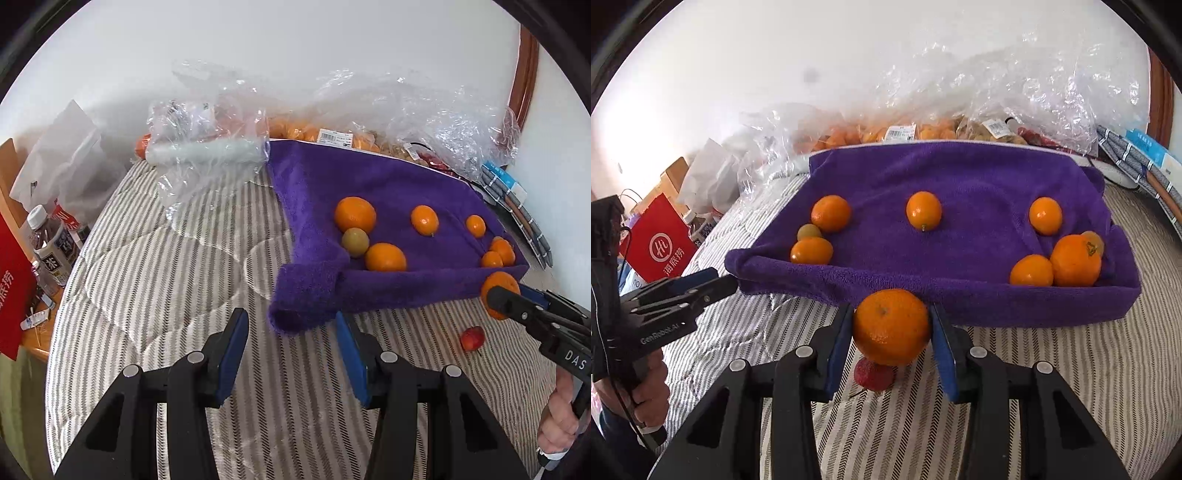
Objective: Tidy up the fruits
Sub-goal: 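Grasp a large orange with the right tool while the left tool grasps a red fruit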
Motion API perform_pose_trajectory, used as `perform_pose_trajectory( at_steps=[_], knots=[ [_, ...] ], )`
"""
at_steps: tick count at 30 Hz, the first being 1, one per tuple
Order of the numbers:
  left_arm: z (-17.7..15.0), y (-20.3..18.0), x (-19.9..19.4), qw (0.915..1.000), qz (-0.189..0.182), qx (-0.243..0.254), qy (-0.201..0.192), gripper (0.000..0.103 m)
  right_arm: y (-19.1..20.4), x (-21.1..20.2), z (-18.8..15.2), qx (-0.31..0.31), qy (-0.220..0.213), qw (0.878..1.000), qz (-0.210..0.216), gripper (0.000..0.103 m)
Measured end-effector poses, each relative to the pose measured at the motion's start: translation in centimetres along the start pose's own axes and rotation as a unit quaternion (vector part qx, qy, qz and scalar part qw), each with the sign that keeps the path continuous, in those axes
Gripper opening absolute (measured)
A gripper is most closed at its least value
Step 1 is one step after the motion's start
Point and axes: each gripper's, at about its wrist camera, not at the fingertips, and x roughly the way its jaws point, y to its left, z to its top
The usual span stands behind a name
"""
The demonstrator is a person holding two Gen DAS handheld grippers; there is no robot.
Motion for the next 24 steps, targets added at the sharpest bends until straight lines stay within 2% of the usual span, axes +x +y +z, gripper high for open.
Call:
perform_pose_trajectory(
  at_steps=[5,15,18,22,24],
  knots=[
    [-0.3,-3.4,0.8,0.9984,-0.053,0.010,0.017,0.047,-2.2,-3.7,-0.6,0.006,-0.023,1.000,-0.018,0.041],
    [-1.5,-11.0,1.5,0.9898,-0.129,0.047,0.040,0.047,-9.0,-7.3,-3.5,0.041,-0.023,0.996,-0.072,0.041],
    [-1.6,-12.2,1.9,0.9898,-0.127,0.047,0.044,0.045,-10.2,-7.5,-4.2,0.051,-0.019,0.996,-0.077,0.041],
    [-1.8,-13.0,2.9,0.9890,-0.127,0.047,0.061,0.032,-10.8,-7.3,-4.6,0.062,-0.018,0.995,-0.074,0.041],
    [-1.9,-13.2,3.0,0.9893,-0.125,0.050,0.057,0.030,-10.9,-7.2,-4.7,0.064,-0.019,0.995,-0.073,0.041]
  ],
)
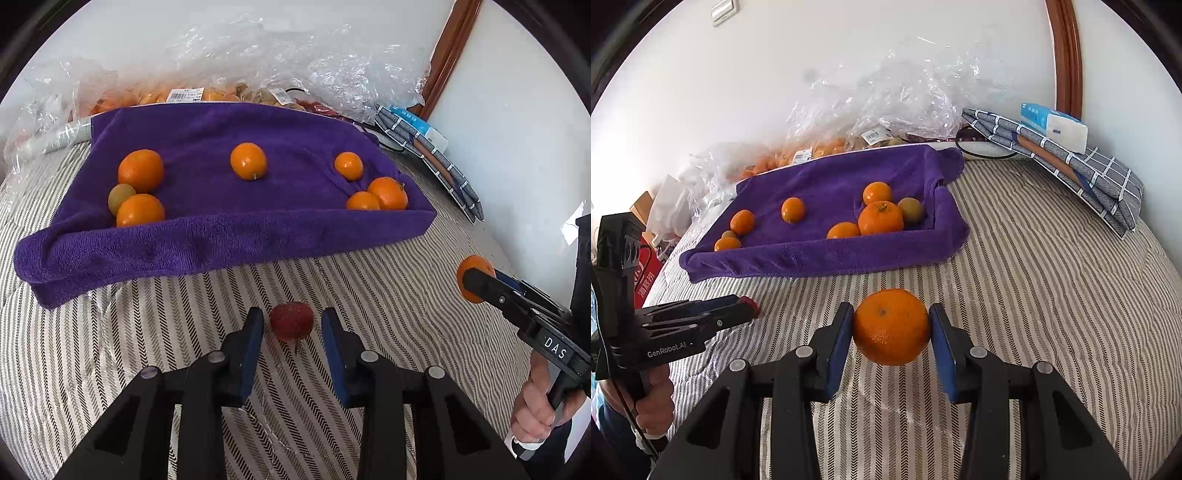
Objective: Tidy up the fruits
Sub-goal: 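Grasp a large orange with the right tool while the left tool grasps a red fruit, then lower the orange and red fruit onto the purple towel and open both tools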
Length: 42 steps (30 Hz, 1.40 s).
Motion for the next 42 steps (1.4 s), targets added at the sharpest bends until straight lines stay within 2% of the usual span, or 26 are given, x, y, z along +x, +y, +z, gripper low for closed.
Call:
perform_pose_trajectory(
  at_steps=[4,8,11,14,20,23,28,34,42],
  knots=[
    [0.2,0.0,0.3,1.0000,0.000,-0.009,0.001,0.023,0.2,0.5,0.0,0.001,0.003,1.000,0.004,0.041],
    [0.4,0.4,-0.1,0.9998,-0.012,-0.018,-0.001,0.023,0.6,1.0,0.2,0.000,0.006,1.000,0.010,0.041],
    [1.1,1.5,-1.9,0.9990,-0.018,-0.035,-0.020,0.023,1.2,1.2,0.9,-0.004,0.000,1.000,0.015,0.041],
    [2.2,2.9,-3.8,0.9982,-0.002,-0.043,-0.042,0.023,2.0,1.4,2.2,-0.013,-0.006,1.000,0.018,0.041],
    [5.7,5.4,-5.2,0.9942,0.070,-0.028,-0.078,0.023,3.4,3.1,5.5,-0.031,-0.024,0.998,0.039,0.041],
    [7.1,6.6,-4.9,0.9929,0.078,-0.026,-0.086,0.023,3.8,4.6,7.1,-0.038,-0.025,0.998,0.043,0.041],
    [8.2,8.0,-3.5,0.9941,0.061,-0.035,-0.082,0.023,4.3,7.0,8.8,-0.045,-0.021,0.998,0.043,0.041],
    [8.1,8.4,-1.6,0.9966,0.041,-0.035,-0.062,0.023,4.1,9.4,8.7,-0.049,-0.001,0.997,0.054,0.042],
    [7.9,8.2,-0.4,0.9973,0.045,-0.036,-0.045,0.023,4.4,9.6,8.6,-0.060,-0.002,0.997,0.044,0.042]
  ],
)
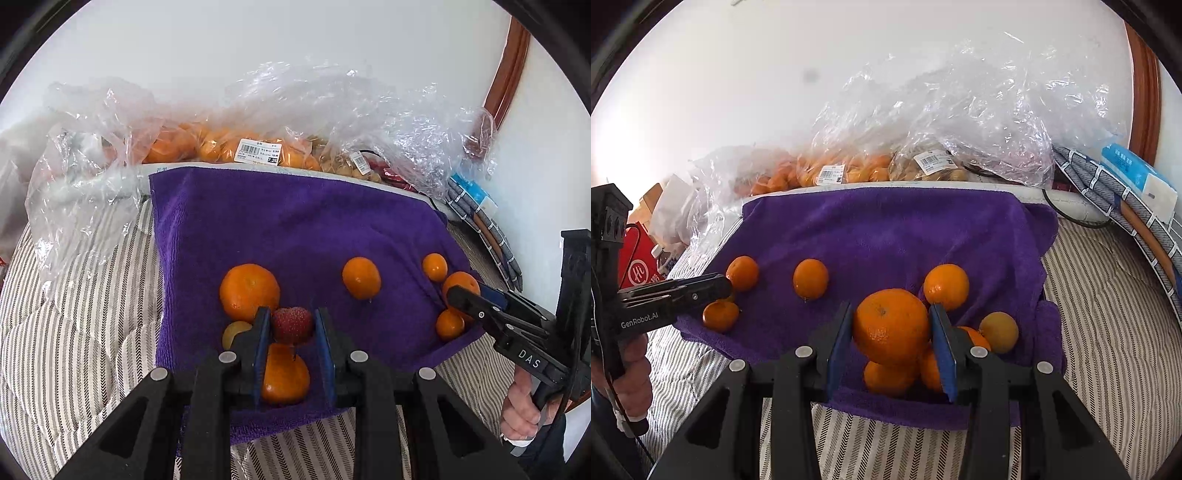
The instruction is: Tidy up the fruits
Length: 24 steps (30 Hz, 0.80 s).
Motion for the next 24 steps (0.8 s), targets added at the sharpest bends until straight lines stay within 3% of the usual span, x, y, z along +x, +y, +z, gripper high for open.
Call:
perform_pose_trajectory(
  at_steps=[7,14,22,24],
  knots=[
    [-0.3,-0.6,0.0,0.9998,0.014,0.012,0.002,0.024,-0.2,-0.6,0.0,0.003,0.002,1.000,-0.004,0.042],
    [-0.7,-1.1,-2.5,0.9992,0.036,-0.002,-0.017,0.047,0.1,-3.6,0.1,0.010,-0.004,1.000,-0.030,0.053],
    [-2.0,-3.7,-8.6,0.9972,0.052,-0.012,-0.052,0.064,1.2,-10.1,-1.1,0.023,-0.008,0.997,-0.078,0.054],
    [-2.5,-4.6,-10.1,0.9972,0.049,-0.010,-0.056,0.065,1.4,-11.9,-1.5,0.026,-0.012,0.996,-0.086,0.054]
  ],
)
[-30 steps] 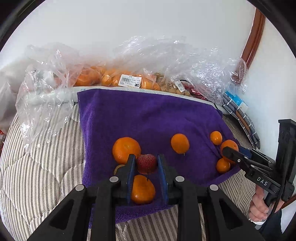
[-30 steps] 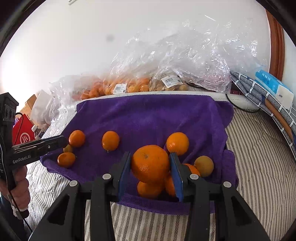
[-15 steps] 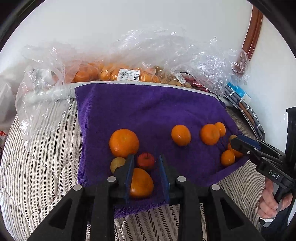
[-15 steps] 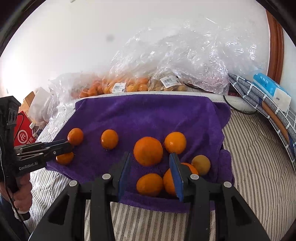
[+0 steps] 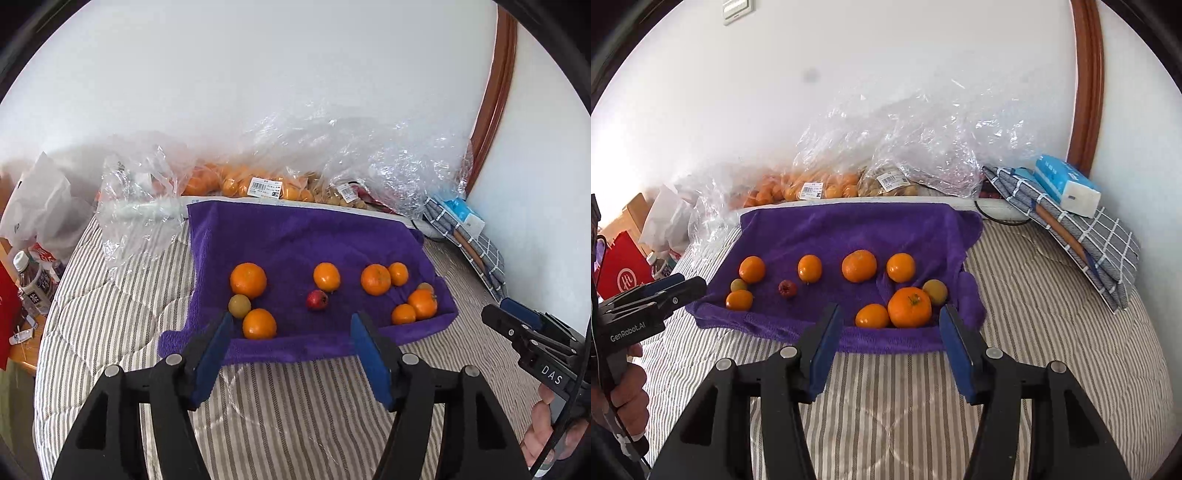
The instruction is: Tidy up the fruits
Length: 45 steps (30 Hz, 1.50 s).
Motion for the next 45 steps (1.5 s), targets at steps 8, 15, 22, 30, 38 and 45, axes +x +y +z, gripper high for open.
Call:
perform_pose_trajectory(
  at_steps=[8,15,22,30,38,45],
  knots=[
    [-1.9,-2.7,-5.9,0.9991,0.025,0.012,-0.031,0.086,-0.4,-7.0,-2.0,0.012,-0.034,0.999,-0.028,0.089],
    [-3.2,-4.2,-9.7,0.9975,0.048,0.015,-0.049,0.096,-0.6,-11.0,-3.3,0.016,-0.045,0.998,-0.040,0.095],
    [-4.6,-4.9,-12.2,0.9969,0.055,0.016,-0.055,0.097,-1.0,-13.6,-4.4,0.026,-0.052,0.998,-0.037,0.096],
    [-5.0,-5.4,-13.0,0.9963,0.058,0.017,-0.060,0.097,-1.4,-15.1,-4.9,0.031,-0.058,0.997,-0.040,0.096],
    [-5.2,-5.3,-13.1,0.9962,0.061,0.015,-0.061,0.097,-1.6,-15.1,-4.8,0.033,-0.060,0.997,-0.039,0.096],
    [-5.3,-5.2,-13.3,0.9961,0.062,0.016,-0.062,0.097,-1.6,-14.8,-4.9,0.040,-0.053,0.997,-0.032,0.096]
  ],
)
